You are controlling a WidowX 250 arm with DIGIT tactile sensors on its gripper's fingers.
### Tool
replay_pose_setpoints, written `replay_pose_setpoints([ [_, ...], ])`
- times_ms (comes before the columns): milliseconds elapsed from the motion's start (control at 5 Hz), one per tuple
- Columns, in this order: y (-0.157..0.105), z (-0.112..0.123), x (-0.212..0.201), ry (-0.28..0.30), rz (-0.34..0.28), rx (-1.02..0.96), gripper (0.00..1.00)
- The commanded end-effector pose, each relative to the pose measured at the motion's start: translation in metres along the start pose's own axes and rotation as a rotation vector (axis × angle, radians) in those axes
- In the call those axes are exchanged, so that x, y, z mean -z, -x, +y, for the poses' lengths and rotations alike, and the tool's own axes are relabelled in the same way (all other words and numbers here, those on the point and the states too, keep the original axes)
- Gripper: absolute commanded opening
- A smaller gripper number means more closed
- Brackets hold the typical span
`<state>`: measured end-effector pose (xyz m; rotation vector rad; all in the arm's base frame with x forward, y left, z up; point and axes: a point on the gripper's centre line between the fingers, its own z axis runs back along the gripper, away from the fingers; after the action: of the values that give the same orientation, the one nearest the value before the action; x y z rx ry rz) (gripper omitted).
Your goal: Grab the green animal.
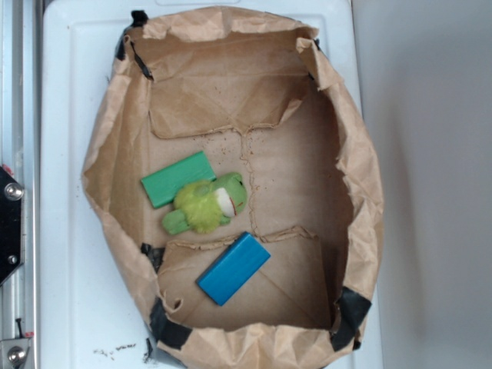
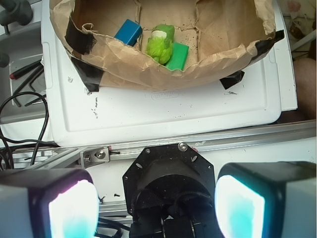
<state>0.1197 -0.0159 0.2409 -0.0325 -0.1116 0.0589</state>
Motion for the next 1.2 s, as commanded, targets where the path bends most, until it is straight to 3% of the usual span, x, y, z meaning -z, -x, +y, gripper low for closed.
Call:
replay_pose_setpoints([
  [0,-0.078,0.003,0.045,-0.062,-0.093,-0.066,1.0],
  [400,-0.134,0.024,0.077,-0.088,-0.09,-0.091,1.0],
  [600,-0.15,0.036,0.086,-0.076,-0.077,-0.093,1.0],
  [1000,-0.147,0.043,0.111,-0.109,-0.054,-0.103,1.0],
])
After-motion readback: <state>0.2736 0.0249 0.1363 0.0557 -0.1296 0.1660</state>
